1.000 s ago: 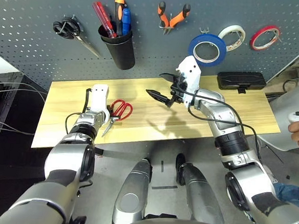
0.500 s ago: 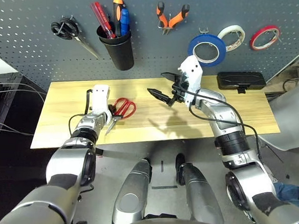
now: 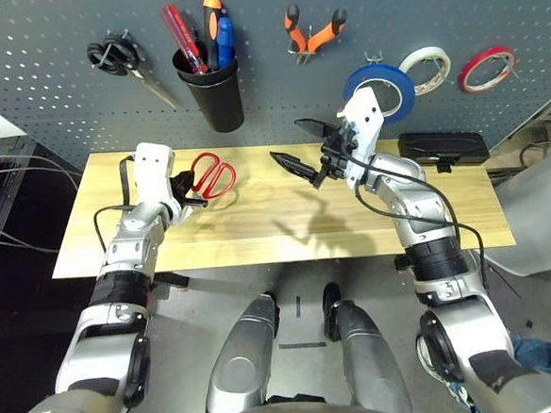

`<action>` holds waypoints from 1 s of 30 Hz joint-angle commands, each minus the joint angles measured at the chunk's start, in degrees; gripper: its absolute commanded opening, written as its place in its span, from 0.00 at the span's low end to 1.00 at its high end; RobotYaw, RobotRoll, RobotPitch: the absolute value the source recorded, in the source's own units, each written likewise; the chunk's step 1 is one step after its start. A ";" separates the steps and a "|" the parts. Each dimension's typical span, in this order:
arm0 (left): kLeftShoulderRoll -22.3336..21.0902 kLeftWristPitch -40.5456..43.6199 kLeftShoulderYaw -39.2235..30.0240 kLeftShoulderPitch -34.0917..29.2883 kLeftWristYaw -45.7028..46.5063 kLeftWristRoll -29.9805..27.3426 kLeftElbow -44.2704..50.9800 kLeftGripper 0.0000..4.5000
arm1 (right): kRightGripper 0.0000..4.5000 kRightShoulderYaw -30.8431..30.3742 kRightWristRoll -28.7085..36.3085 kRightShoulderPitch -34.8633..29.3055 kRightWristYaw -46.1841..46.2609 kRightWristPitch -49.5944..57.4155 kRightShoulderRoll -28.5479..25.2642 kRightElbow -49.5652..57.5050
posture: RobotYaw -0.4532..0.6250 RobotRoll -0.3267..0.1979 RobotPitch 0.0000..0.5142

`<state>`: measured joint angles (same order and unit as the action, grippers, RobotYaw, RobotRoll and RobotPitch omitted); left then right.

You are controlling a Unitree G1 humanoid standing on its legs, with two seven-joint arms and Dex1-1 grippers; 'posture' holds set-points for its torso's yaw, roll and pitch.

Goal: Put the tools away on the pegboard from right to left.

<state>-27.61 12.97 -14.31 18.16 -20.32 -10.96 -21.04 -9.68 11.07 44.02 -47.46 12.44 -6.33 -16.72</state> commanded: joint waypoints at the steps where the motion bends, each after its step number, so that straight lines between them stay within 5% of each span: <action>1: -2.22 0.44 -3.10 -2.96 -0.73 -1.30 1.14 0.00 | 1.00 0.07 1.83 0.54 -1.02 -0.75 0.99 1.53 | 0.56 0.62 0.49; 10: -3.19 -6.01 -9.64 -2.40 0.45 -4.24 2.16 0.00 | 1.00 0.63 3.33 1.60 -0.69 -1.99 2.24 1.85 | 0.57 0.62 0.48; 21: -2.17 -15.13 -10.23 2.69 -2.32 -6.84 -0.61 0.00 | 1.00 1.64 4.03 3.12 0.17 -4.08 3.75 1.64 | 0.56 0.62 0.46; 30: -2.62 -19.50 -11.88 0.81 -3.86 -8.80 -1.26 0.00 | 1.00 2.28 6.04 4.21 0.93 -2.87 5.04 3.15 | 0.56 0.62 0.47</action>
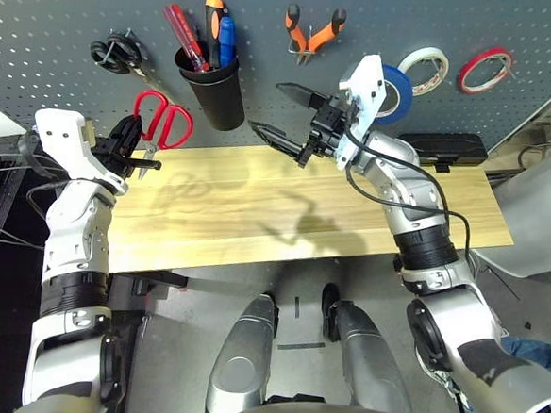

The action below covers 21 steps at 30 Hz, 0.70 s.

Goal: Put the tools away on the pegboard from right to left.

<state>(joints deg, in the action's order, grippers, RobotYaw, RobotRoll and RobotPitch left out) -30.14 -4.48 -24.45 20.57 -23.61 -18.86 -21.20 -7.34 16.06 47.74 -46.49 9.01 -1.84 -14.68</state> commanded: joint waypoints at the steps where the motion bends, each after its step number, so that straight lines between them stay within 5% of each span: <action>1: 0.06 -2.50 -2.02 -1.99 -0.54 -1.25 -0.27 0.00 | 1.00 -0.04 1.14 0.55 0.03 0.55 0.65 1.15 | 0.56 0.62 0.47; 21: 1.25 -6.07 -3.55 2.71 -1.65 -6.22 2.49 0.00 | 1.00 -0.82 0.17 0.58 0.62 0.31 -0.20 -1.34 | 0.56 0.62 0.47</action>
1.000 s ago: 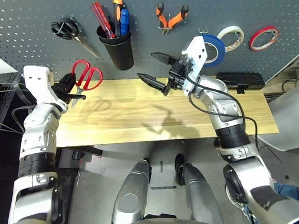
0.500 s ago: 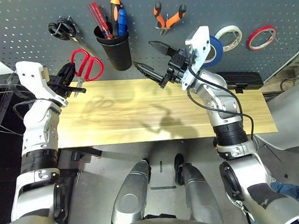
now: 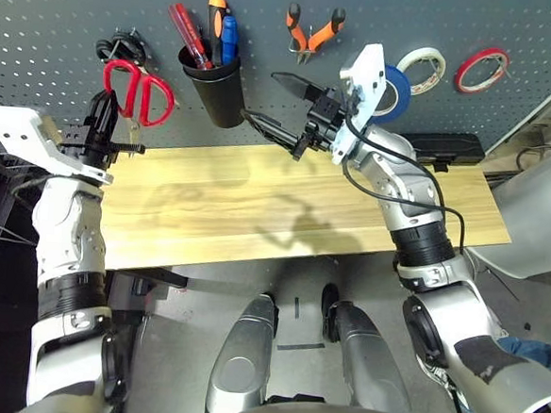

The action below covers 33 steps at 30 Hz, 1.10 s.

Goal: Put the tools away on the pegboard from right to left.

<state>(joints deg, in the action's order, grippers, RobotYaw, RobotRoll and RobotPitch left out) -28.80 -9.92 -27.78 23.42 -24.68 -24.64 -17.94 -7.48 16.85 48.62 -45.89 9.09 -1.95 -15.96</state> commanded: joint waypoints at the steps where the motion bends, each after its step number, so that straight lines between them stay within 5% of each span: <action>1: -0.10 -0.70 -0.21 0.02 -0.69 -0.39 -0.96 0.00 | 1.00 -0.69 -0.63 -0.32 0.06 0.23 -0.19 -0.07 | 0.56 0.62 0.46; 33: -0.72 -6.28 -1.39 1.61 -0.53 -0.47 -1.54 0.00 | 1.00 -0.44 -1.36 -0.01 0.12 -0.46 -0.54 -2.20 | 0.56 0.62 0.46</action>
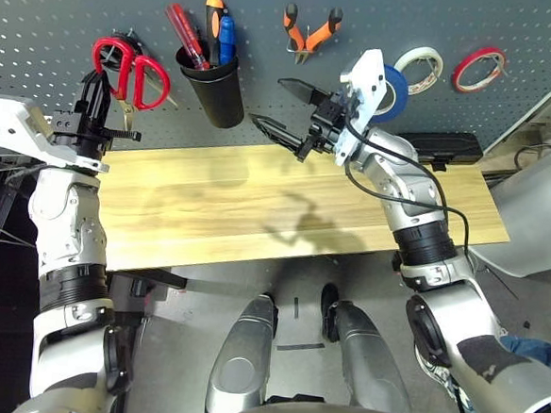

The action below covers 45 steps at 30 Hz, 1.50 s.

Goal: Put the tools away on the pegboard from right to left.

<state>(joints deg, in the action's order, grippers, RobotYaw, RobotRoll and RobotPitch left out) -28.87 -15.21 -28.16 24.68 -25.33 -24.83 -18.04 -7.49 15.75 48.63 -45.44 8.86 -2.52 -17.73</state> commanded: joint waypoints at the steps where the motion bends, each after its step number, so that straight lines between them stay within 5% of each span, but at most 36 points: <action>1: -0.81 -1.09 -1.06 0.71 0.16 -0.24 -1.87 0.00 | 1.00 -0.40 -0.27 0.00 -0.31 -0.25 0.05 -0.45 | 0.56 0.62 0.46; 29: -4.66 -2.06 3.58 10.60 3.15 7.92 -25.15 0.00 | 1.00 0.60 -1.60 0.47 3.30 -0.95 -0.14 -2.15 | 0.55 0.62 0.43; 43: -1.68 1.36 9.66 4.28 1.71 11.83 -27.56 0.99 | 1.00 5.07 -3.22 -1.12 11.15 -5.10 -0.24 -14.20 | 0.55 0.62 0.45; 45: -1.11 1.92 10.24 3.22 1.08 11.88 -27.61 1.00 | 1.00 5.32 -3.82 -2.08 11.59 -5.99 -0.54 -16.11 | 0.55 0.62 0.46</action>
<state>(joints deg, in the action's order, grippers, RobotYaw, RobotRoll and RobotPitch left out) -30.42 -14.36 -18.67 29.54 -23.58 -13.34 -45.00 -2.59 12.76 47.98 -34.19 3.65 -2.93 -32.02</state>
